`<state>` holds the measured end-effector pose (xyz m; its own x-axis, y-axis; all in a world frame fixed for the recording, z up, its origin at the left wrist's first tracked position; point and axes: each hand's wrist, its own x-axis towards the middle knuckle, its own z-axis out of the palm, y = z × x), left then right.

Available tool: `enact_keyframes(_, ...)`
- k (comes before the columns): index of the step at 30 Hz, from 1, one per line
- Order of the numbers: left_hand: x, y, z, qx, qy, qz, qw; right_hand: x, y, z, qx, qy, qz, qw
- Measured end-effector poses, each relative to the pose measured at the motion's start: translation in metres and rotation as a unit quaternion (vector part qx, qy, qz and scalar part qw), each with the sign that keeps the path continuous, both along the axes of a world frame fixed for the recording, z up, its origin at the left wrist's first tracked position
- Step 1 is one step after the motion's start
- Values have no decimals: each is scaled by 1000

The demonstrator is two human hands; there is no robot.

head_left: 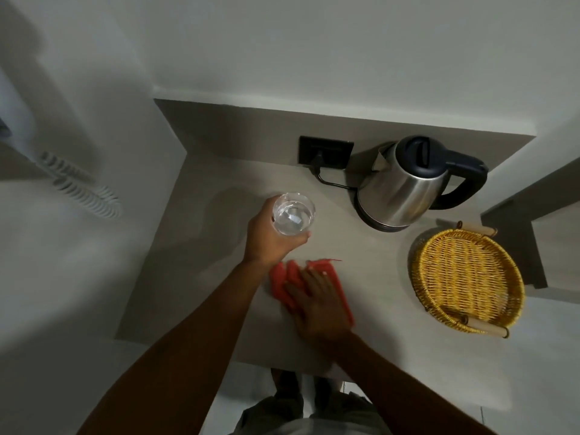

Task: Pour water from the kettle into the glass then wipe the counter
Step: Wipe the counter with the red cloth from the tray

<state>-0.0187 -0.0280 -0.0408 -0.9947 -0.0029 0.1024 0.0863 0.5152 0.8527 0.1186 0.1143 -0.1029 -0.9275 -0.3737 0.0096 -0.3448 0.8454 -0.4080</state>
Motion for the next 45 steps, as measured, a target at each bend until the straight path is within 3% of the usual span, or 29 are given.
enact_keyframes(3, 7, 1, -4, 7, -4, 15, 1000, -59, -14, 10, 28, 3, 0, 1000)
enact_keyframes(6, 9, 6, -3, 9, -12, 22, 1000, -92, 12, 19, 68, 3, -96, 993)
enact_keyframes(13, 6, 29, -1, 28, -46, -32, 998, -49, 76, 11, 65, 10, -255, 965)
enact_keyframes(29, 28, 31, -9, 26, -52, -47, 997, -51, 73, 16, 79, -20, -282, 956)
enact_keyframes(36, 31, 29, -11, 11, -50, -55, 997, -53, 81, 26, 40, -30, -305, 951)
enact_keyframes(42, 26, 36, -15, 12, -54, -70, 996, -44, 142, 68, 18, 52, -362, 931)
enact_keyframes(45, 26, 35, -19, 6, -42, -66, 997, -37, 185, 74, 32, 45, -415, 908)
